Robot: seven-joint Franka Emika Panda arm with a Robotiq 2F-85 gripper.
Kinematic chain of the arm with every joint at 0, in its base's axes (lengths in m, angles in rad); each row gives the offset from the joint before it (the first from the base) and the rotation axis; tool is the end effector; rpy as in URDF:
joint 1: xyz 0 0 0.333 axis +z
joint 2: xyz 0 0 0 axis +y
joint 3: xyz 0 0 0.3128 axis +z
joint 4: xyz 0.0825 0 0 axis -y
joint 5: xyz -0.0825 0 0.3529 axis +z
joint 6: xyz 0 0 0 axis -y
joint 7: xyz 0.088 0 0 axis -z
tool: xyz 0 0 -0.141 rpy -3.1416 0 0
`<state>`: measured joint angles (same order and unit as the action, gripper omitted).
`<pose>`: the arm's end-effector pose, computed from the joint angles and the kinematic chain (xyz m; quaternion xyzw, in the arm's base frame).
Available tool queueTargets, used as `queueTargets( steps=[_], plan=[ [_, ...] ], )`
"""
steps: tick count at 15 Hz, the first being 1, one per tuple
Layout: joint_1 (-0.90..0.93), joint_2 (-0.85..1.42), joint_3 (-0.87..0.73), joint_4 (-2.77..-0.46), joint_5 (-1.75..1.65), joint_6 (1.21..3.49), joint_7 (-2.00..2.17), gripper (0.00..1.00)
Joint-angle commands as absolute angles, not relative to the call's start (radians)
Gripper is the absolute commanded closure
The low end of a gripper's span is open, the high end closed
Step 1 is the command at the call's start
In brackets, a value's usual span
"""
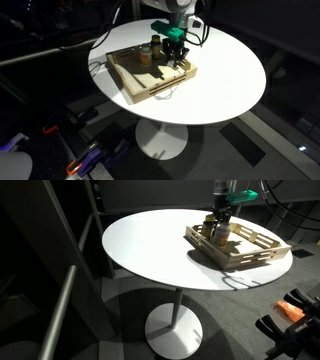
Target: Put the lid on top of the white bottle
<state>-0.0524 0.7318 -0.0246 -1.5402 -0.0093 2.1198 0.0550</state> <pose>0.6570 -0.0495 0.1934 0.9952 -0.0605 -0.0761 0.0114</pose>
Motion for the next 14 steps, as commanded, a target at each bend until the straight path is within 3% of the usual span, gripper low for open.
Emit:
queueTargets(
  steps=[1, 14],
  plan=[
    [-0.047, 0.735, -0.035, -1.517, -0.008, 2.121, 0.059, 0.81],
    [-0.042, 0.556, -0.031, -1.613, -0.031, 2.066, -0.022, 0.81]
  ],
)
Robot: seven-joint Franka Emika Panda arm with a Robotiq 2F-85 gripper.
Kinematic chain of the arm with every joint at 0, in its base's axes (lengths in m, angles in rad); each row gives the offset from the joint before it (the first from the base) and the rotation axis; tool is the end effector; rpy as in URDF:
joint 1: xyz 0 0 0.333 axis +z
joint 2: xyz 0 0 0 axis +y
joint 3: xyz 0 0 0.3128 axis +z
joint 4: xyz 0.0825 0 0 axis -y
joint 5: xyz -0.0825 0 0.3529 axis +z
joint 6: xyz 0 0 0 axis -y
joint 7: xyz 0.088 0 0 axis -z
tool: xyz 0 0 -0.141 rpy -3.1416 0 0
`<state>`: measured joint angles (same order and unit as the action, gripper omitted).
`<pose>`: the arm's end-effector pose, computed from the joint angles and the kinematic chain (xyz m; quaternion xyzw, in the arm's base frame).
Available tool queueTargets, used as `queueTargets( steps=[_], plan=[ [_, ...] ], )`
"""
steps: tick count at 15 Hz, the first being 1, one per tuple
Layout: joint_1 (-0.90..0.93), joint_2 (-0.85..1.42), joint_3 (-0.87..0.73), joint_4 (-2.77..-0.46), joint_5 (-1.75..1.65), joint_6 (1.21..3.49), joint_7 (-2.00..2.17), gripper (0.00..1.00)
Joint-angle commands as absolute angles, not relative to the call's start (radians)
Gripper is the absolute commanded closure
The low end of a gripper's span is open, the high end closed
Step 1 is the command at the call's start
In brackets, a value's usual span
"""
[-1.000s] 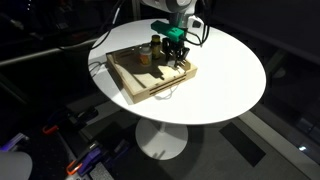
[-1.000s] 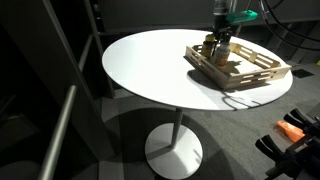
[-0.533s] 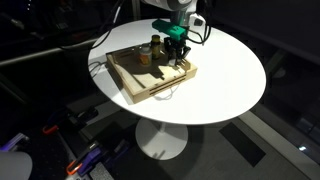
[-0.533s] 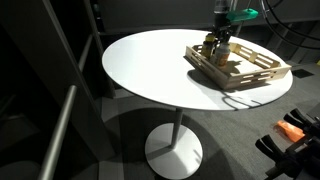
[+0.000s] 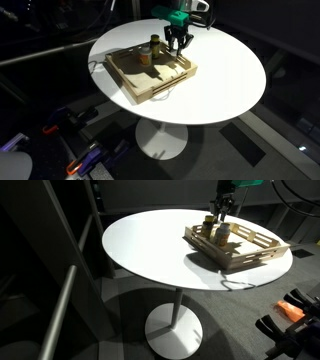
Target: Put the lid on top of the white bottle
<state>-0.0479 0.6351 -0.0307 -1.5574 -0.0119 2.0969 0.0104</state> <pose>0.6591 -0.0504 0.2488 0.9980 -0.0387 -0.0481 0.0126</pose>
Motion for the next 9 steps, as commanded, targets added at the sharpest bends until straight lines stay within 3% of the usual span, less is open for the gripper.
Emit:
queueTargets(
  steps=[1, 9],
  plan=[
    [-0.041, 0.535, -0.031, -1.622, -0.033, 2.057, -0.031, 0.81],
    [-0.038, 0.387, 0.001, -1.718, -0.025, 2.007, -0.155, 0.81]
  ],
)
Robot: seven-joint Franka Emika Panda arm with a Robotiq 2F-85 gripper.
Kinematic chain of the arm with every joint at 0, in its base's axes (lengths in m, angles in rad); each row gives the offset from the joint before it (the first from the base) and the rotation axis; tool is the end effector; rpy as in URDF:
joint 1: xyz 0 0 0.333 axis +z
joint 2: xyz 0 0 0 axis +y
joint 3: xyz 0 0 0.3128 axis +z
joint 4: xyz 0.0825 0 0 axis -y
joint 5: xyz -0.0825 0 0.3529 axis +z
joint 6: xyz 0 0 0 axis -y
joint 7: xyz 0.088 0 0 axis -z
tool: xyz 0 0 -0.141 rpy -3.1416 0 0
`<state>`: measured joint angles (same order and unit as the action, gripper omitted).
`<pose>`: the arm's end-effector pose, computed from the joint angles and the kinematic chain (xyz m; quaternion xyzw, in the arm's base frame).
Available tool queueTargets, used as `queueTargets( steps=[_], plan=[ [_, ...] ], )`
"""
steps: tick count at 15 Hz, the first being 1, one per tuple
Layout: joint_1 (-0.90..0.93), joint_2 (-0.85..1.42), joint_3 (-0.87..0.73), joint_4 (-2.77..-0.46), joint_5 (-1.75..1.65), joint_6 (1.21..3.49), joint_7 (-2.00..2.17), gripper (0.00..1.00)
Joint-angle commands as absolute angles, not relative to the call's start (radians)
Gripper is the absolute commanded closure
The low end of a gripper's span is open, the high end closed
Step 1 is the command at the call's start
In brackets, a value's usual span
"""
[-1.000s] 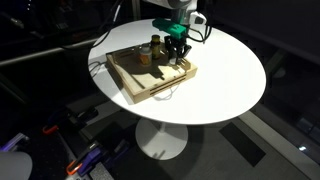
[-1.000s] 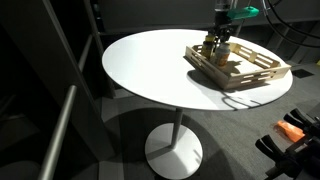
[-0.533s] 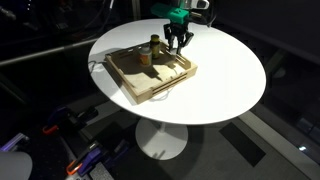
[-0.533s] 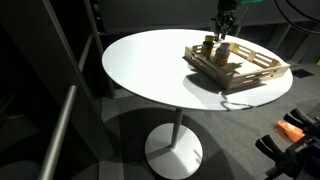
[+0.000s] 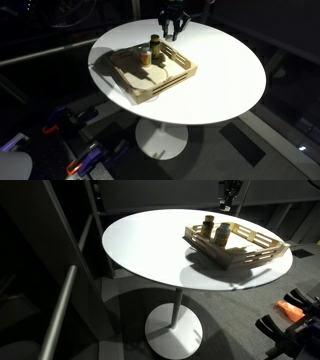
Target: Put the lid on top of the white bottle
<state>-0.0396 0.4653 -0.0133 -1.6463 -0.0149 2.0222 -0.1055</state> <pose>0.6332 -0.0341 0.3163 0.9985 0.0304 -0.0453 0.0060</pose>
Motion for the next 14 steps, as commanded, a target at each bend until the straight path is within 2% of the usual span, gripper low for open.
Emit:
queueTargets(
  steps=[1, 8, 9, 10, 14],
  plan=[
    [-0.037, 0.372, 0.006, -1.733, -0.024, 2.006, -0.17, 0.81],
    [-0.035, 0.291, 0.028, -1.803, -0.012, 1.986, -0.246, 0.81],
    [-0.028, 0.334, 0.023, -1.765, -0.014, 2.0, -0.211, 0.81],
    [-0.028, 0.331, 0.024, -1.768, -0.014, 1.999, -0.213, 0.56],
    [-0.028, 0.338, 0.024, -1.768, -0.014, 1.999, -0.213, 0.56]
  ],
)
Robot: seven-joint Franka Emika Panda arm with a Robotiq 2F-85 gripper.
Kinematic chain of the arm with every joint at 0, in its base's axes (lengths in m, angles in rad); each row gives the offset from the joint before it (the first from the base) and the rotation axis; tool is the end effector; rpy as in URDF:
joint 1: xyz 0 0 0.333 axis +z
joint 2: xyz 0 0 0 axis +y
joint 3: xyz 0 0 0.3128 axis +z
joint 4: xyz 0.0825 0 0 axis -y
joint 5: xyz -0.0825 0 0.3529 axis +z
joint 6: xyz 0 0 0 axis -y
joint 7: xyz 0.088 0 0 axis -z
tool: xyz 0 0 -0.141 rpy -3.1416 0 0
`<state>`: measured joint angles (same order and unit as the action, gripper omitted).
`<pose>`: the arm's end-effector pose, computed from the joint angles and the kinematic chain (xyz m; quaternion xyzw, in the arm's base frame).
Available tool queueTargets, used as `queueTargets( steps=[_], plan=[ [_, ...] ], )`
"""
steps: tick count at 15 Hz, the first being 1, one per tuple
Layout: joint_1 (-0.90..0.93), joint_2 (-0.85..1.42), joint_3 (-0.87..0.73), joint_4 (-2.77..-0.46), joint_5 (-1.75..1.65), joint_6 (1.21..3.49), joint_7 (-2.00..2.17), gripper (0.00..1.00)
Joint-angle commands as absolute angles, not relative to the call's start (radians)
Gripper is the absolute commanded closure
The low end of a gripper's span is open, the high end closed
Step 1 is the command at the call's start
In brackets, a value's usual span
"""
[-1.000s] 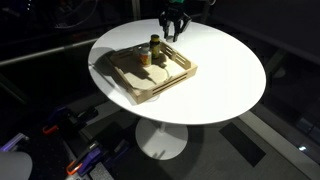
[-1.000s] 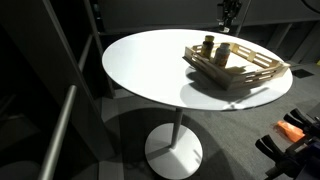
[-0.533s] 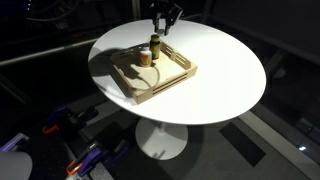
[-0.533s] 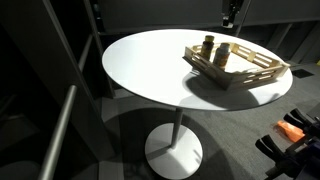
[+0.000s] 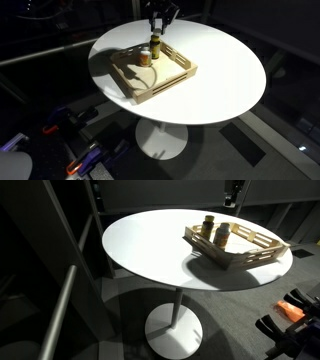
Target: Put the lid on top of the white bottle
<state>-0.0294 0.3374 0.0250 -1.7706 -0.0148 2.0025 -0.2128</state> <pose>0.5995 -0.0049 0.3417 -0.9929 -0.1068 0.0526 0.0033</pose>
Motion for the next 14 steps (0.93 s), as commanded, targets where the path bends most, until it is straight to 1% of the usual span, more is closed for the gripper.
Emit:
queueTargets(
  steps=[1, 2, 14],
  plan=[
    [-0.028, 0.338, 0.024, -1.768, -0.014, 1.999, -0.213, 0.56],
    [-0.028, 0.338, 0.024, -1.768, -0.014, 1.999, -0.213, 0.81],
    [0.019, 0.312, 0.031, -1.861, -0.065, 2.061, -0.202, 0.81]
  ],
)
